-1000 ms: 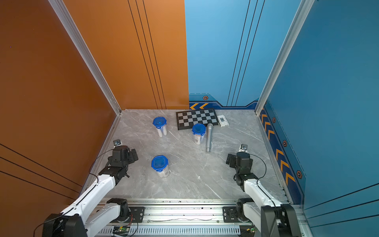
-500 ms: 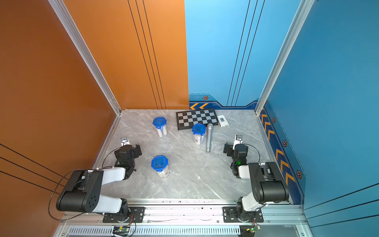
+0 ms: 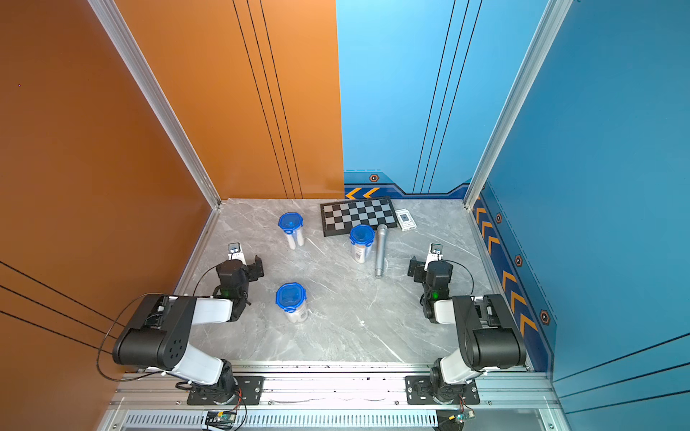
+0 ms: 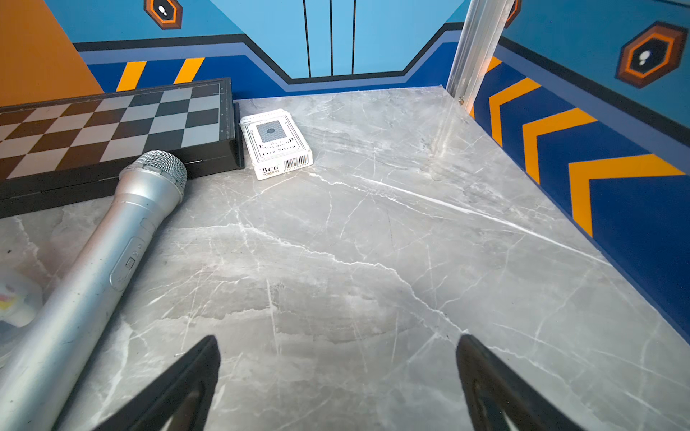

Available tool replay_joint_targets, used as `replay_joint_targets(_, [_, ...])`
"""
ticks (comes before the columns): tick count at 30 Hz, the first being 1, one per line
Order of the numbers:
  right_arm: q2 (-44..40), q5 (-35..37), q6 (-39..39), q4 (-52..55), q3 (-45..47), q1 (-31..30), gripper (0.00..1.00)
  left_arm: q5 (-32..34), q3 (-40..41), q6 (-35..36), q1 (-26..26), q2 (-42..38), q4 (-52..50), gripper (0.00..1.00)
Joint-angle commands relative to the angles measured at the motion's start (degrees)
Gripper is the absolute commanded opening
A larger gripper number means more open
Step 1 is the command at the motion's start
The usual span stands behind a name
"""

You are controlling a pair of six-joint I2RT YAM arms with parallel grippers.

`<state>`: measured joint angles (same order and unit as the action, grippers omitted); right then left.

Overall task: Pack away toiletry kits
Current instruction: Reset both arms

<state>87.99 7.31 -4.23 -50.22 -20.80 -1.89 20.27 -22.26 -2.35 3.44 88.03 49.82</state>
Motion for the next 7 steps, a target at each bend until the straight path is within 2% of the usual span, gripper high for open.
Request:
replay_joint_targets(1, [0.43,0.67,1.07,-1.14,-0.78,-0.09,1.00,-1.19,1.20,1.13,0.33,0.62,2.84,0.99])
replay_joint_targets(7, [0.43,0.14,0.89,-0.94,-0.82,0.23,1.00,-1.21,1.26,1.29,0.37,1.18,3.97,0.99])
